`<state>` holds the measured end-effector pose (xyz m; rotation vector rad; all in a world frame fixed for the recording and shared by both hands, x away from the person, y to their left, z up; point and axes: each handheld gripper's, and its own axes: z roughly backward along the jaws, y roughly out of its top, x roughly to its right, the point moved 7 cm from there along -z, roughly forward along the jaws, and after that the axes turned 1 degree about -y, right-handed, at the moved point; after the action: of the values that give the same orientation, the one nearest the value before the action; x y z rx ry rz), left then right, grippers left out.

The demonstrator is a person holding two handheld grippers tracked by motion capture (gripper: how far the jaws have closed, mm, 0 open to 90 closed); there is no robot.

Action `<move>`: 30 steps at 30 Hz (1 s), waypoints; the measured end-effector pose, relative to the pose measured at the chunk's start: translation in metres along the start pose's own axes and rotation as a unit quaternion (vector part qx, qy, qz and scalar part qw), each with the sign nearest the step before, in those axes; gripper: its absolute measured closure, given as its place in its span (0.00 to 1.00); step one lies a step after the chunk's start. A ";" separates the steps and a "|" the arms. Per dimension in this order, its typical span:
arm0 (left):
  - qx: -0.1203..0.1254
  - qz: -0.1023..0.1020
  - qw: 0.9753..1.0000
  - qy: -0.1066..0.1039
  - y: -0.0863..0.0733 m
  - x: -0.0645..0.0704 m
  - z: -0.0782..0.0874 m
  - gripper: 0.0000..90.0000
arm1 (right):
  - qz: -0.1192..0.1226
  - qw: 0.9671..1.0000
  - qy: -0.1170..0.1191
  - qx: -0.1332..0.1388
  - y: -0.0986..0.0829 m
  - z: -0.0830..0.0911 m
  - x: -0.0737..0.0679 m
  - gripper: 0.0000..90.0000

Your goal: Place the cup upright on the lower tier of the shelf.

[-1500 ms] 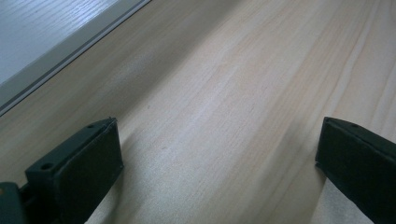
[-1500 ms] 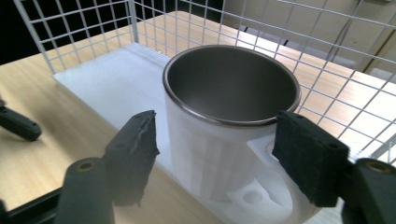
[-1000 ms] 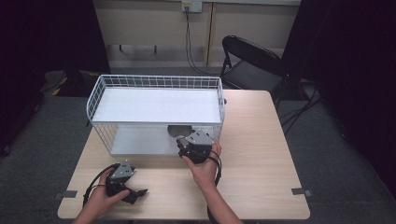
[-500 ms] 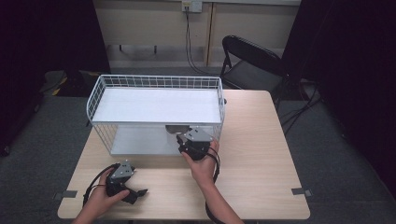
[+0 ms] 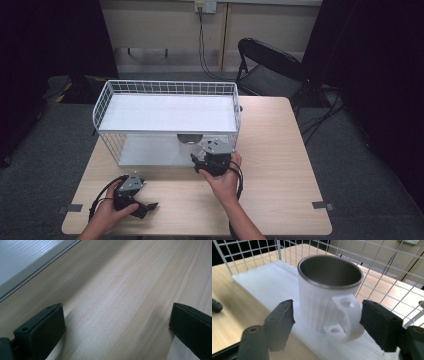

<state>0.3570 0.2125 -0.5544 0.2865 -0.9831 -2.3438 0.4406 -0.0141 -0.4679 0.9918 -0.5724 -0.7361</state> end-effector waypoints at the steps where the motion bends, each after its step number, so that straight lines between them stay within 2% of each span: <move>1: 0.000 0.000 1.000 0.000 0.000 0.000 0.000 0.00 | 0.000 1.000 0.000 0.000 0.000 0.000 0.000 0.28; 6: 0.000 0.000 1.000 0.000 0.000 0.000 0.000 0.00 | 0.007 1.000 0.012 -0.006 -0.007 0.007 -0.002 0.25; 18: 0.001 0.003 1.000 0.000 0.000 0.000 0.000 0.00 | 0.004 0.999 0.050 -0.002 -0.008 0.017 -0.007 0.17; 20: 0.001 0.003 1.000 0.000 0.000 0.000 0.000 0.00 | -0.001 0.998 0.069 -0.005 -0.010 0.019 -0.007 0.17; 30: 0.001 0.003 1.000 0.000 0.000 0.000 0.000 0.00 | 0.007 0.995 0.097 -0.021 -0.017 0.027 -0.006 0.17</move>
<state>0.3570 0.2120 -0.5545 0.2835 -0.9863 -2.3384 0.4130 -0.0299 -0.4721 1.0071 -0.3929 -0.6274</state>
